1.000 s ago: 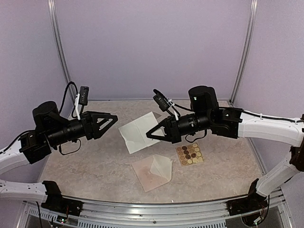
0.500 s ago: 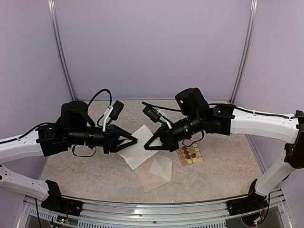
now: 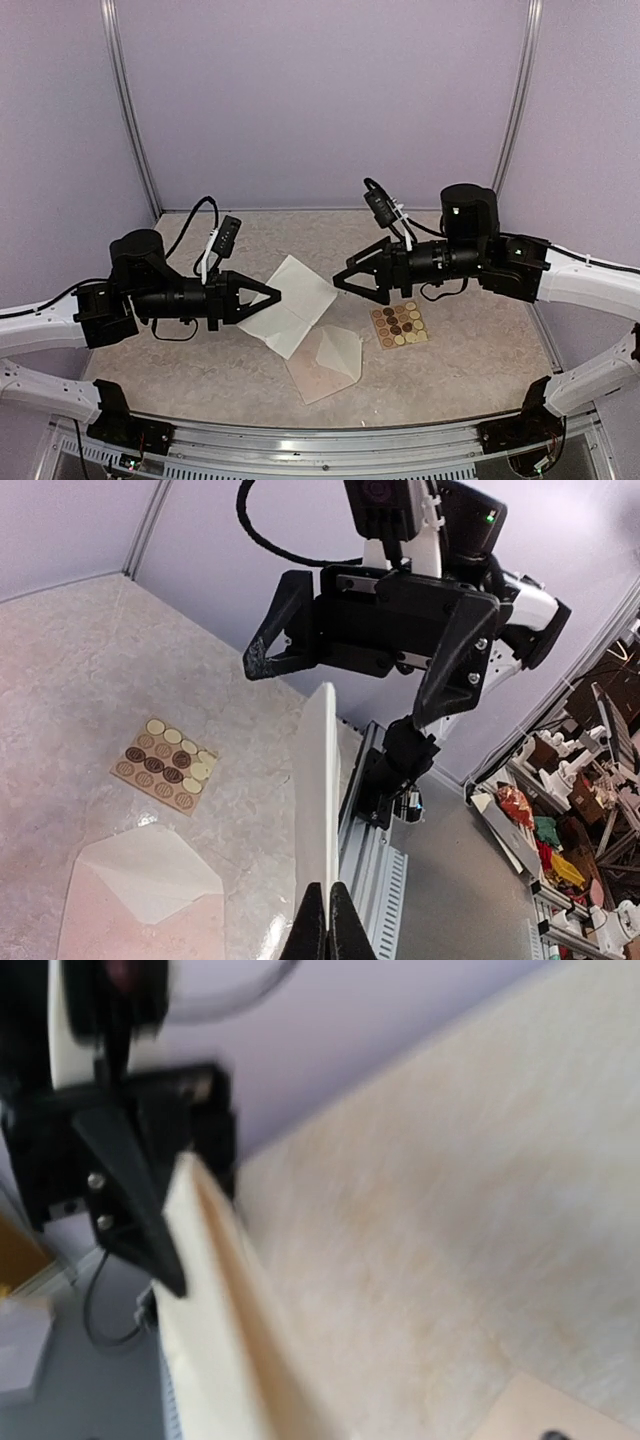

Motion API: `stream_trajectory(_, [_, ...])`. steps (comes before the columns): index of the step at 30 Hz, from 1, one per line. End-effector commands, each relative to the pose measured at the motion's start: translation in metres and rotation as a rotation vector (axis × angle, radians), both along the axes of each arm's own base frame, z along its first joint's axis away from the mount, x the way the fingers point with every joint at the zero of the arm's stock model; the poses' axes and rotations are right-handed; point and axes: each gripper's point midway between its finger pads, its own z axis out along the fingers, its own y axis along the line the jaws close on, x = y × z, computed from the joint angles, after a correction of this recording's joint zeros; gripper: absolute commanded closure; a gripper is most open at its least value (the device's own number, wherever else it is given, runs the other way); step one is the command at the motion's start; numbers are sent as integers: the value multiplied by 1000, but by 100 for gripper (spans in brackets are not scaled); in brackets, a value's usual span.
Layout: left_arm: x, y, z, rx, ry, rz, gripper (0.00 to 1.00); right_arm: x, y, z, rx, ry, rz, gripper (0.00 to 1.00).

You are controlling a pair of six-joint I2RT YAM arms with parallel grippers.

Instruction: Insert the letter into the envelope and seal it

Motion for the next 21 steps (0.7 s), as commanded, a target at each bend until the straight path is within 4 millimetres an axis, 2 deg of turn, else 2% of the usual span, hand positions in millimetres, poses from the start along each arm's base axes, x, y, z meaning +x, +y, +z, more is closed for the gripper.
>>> stream_trajectory(1, [-12,3,53,-213,-46,-39,100,8,-17,48,240,-54,-84,3])
stream_trajectory(8, [-25,10,90,-373,-85,-98,100,-29,5,61,379,-46,145,1])
stream_trajectory(15, [-24,8,91,-380,-80,-97,100,-71,35,77,448,-85,367,1])
stream_trajectory(18, [-21,7,88,-381,-76,-88,100,-86,42,81,484,-88,442,11])
stream_trajectory(20, [-19,5,86,-380,-71,-80,100,-94,47,83,504,-90,483,25])
stream_trajectory(21, [-18,5,86,-383,-70,-77,100,-97,49,83,508,-92,499,38])
